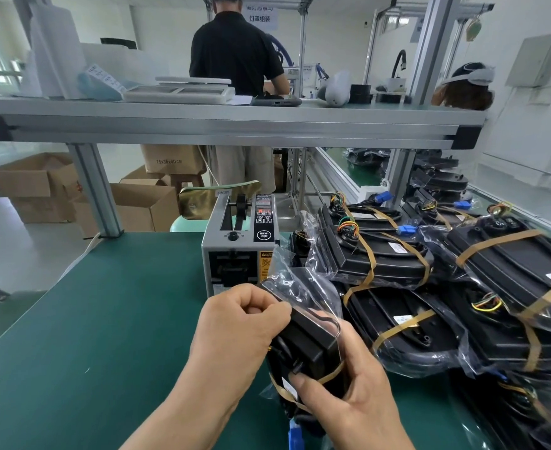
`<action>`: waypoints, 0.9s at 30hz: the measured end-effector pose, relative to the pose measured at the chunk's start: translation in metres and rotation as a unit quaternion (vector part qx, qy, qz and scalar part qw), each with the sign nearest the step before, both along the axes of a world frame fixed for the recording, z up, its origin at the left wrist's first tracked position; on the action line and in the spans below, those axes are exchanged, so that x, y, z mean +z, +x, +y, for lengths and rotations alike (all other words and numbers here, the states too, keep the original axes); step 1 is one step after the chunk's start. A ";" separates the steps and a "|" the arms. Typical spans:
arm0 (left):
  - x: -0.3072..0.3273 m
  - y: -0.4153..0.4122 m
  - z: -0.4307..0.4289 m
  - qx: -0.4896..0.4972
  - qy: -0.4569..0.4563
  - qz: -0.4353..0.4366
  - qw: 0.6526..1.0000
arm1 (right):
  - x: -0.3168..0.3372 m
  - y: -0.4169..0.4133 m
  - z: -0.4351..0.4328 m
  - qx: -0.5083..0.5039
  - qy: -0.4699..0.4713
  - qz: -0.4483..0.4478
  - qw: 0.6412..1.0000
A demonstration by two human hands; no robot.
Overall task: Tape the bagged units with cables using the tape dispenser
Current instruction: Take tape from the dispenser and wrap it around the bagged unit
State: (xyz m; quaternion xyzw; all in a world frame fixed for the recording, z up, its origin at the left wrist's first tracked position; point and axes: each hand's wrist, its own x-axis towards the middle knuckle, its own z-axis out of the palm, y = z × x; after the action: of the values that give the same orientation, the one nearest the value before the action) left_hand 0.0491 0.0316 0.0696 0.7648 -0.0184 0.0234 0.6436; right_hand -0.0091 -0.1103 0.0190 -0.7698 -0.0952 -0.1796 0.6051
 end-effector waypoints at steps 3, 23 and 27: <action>-0.004 -0.001 0.002 0.039 0.001 0.004 0.999 | 0.001 -0.001 0.000 0.001 0.005 0.001 1.000; -0.007 0.014 0.022 -0.052 0.065 -0.037 0.996 | -0.002 -0.004 0.002 -0.005 -0.012 0.000 1.000; 0.009 0.030 0.035 -0.111 0.192 -0.071 0.973 | -0.001 -0.004 0.001 0.016 -0.007 0.015 1.000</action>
State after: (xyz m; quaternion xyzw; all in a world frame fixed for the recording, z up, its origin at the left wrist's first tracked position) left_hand 0.0794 0.0667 0.0785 0.8634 -0.1530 0.0026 0.4807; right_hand -0.0129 -0.1097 0.0178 -0.7752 -0.0998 -0.1570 0.6038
